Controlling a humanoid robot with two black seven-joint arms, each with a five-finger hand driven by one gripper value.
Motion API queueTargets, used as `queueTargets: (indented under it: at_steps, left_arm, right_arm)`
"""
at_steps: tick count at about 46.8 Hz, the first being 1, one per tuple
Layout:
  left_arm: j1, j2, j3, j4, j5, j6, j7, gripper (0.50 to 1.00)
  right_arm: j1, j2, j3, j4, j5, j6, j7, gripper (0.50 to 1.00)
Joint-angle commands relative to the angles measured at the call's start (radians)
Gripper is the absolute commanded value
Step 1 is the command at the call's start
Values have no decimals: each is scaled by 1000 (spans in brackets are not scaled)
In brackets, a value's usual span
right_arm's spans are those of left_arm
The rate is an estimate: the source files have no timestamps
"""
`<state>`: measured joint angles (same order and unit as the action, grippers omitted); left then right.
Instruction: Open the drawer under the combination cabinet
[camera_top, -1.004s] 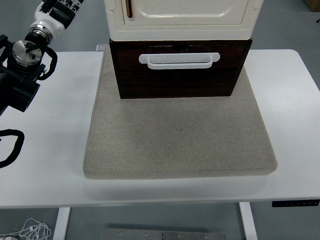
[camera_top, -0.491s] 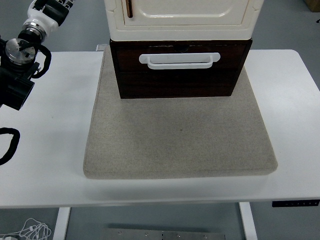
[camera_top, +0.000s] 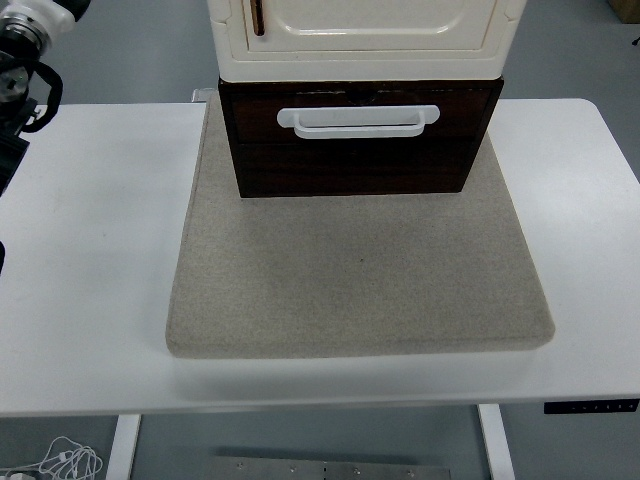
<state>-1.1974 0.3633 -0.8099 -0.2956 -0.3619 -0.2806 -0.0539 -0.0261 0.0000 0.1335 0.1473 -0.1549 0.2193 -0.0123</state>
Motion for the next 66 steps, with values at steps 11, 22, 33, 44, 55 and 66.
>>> queueTargets:
  at_steps: [11, 22, 33, 44, 55, 66]
  left_arm:
    - [-100, 91, 9, -11, 29, -8, 0, 1000]
    - [-215, 189, 12, -132, 101, -12, 2, 1000]
    - [-353, 239, 12, -267, 271, -5, 2, 1000]
    - [-378, 264, 15, -585, 311, 86, 12, 1000]
    - [-384, 263, 63, -824, 434, 106, 20, 1000]
    - [-448, 295, 233, -999, 439, 104, 20, 1000]
  right_arm:
    - [0, 0, 0, 0, 0, 0, 0, 926]
    - [0, 0, 0, 0, 0, 0, 0, 926]
    - [0, 0, 0, 0, 0, 0, 0, 926]
    - [0, 0, 0, 0, 0, 0, 0, 926]
    - [0, 0, 0, 0, 0, 0, 0, 926]
    - [0, 0, 0, 0, 0, 0, 0, 926]
